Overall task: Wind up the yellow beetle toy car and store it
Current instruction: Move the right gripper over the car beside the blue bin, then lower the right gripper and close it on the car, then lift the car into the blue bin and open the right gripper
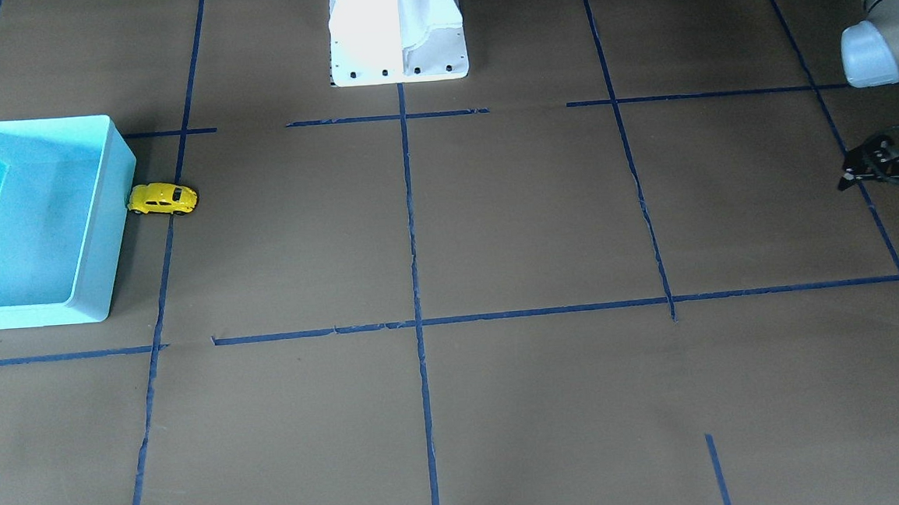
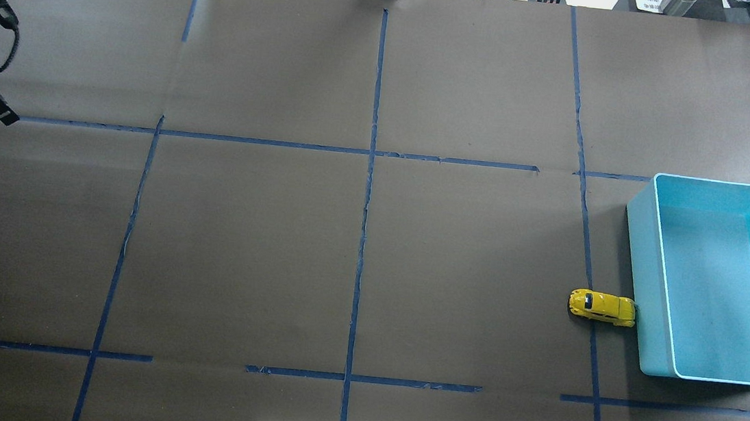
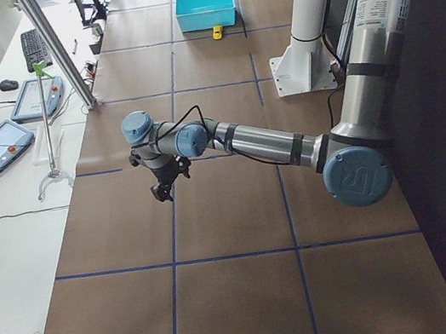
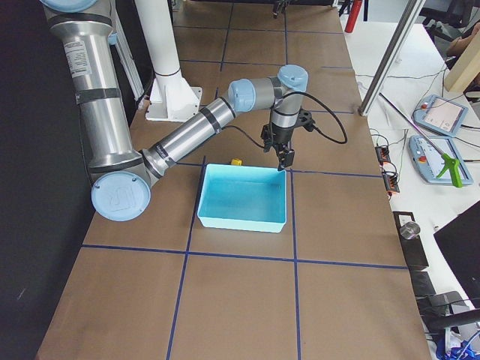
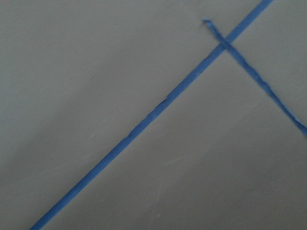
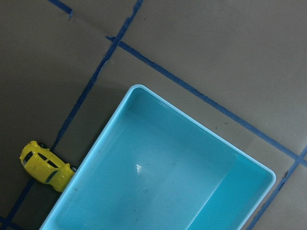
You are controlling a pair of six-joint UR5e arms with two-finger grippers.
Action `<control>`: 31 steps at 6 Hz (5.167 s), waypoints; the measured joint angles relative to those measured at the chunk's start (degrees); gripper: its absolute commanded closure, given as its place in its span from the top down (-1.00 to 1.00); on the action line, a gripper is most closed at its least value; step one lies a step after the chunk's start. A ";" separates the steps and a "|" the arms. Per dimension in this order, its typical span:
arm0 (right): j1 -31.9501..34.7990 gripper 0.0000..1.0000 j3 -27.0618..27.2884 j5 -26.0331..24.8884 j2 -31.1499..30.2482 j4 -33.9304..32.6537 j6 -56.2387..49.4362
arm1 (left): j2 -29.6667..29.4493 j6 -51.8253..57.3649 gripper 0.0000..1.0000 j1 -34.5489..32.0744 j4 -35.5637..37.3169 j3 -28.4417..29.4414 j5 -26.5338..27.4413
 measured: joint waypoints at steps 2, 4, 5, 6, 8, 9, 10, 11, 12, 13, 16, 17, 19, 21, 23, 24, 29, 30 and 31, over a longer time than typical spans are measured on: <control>-4.08 1.00 2.46 0.06 -0.15 0.43 -7.54 | 3.79 -4.85 1.00 -4.04 1.04 1.52 -0.11; -11.07 1.00 2.04 -1.30 -0.58 5.72 -13.81 | 9.62 -7.08 1.00 -12.39 -8.49 5.22 -0.53; -15.75 1.00 1.79 -3.88 -0.68 9.05 -14.28 | 11.32 -7.36 1.00 -15.91 -11.12 5.57 -1.49; -20.34 1.00 1.71 -6.88 -0.54 10.70 -14.29 | 11.81 -7.50 1.00 -17.38 -11.84 5.60 -2.90; -27.85 1.00 1.72 -12.31 -0.22 11.36 -13.48 | 11.91 -8.20 1.00 -17.94 -11.90 5.56 -4.59; -31.72 1.00 1.53 -15.40 -0.37 11.65 -11.95 | 11.88 -9.86 1.00 -17.94 -12.01 5.16 -4.85; -34.64 1.00 0.62 -17.12 -0.60 12.04 -10.90 | 11.90 -11.46 1.00 -17.95 -12.17 4.70 -4.74; -36.54 1.00 -1.28 -18.31 -0.71 12.62 -10.57 | 11.99 -11.99 1.00 -17.94 -12.21 4.75 -4.62; -37.69 1.00 -4.10 -19.37 -1.09 15.78 -10.35 | 12.22 -12.12 1.00 -17.94 -12.24 4.91 -4.61; -38.11 1.00 -6.81 -19.70 -2.10 20.81 -10.13 | 12.48 -12.16 1.00 -17.94 -12.28 4.97 -4.61; -38.26 -0.46 -8.72 -18.99 -4.41 24.92 -10.08 | 12.66 -12.09 1.00 -17.94 -12.30 4.93 -4.56; -38.25 -0.99 -8.30 -18.81 -4.47 24.97 -10.10 | 12.63 -12.11 1.00 -17.94 -12.33 4.88 -4.59; -38.03 -1.00 -6.39 -17.76 -4.60 24.34 -9.94 | 12.56 -12.17 1.00 -17.94 -12.38 4.85 -4.64; -35.14 -1.00 -1.67 -13.13 -4.30 19.97 -10.51 | 12.54 -12.19 1.00 -17.91 -12.42 4.87 -4.65; -28.59 -1.00 6.33 -11.65 -3.61 10.02 -14.95 | 12.54 -12.03 1.00 -17.86 -12.50 4.99 -4.65; -25.42 -1.00 8.24 -11.20 -4.08 7.40 -20.31 | 12.55 -12.01 1.00 -17.85 -12.52 5.00 -4.65; -20.38 -1.00 -3.76 -11.27 -16.73 25.80 -35.90 | 12.60 -11.96 1.00 -17.85 -12.48 5.03 -4.65; -20.45 -1.00 -7.09 -11.24 -16.47 29.37 -35.09 | 12.61 -12.08 1.00 -17.85 -12.48 5.07 -4.65; -20.97 -0.96 -9.30 -11.18 -16.34 30.88 -33.82 | 12.61 -12.14 1.00 -17.85 -12.48 5.12 -4.65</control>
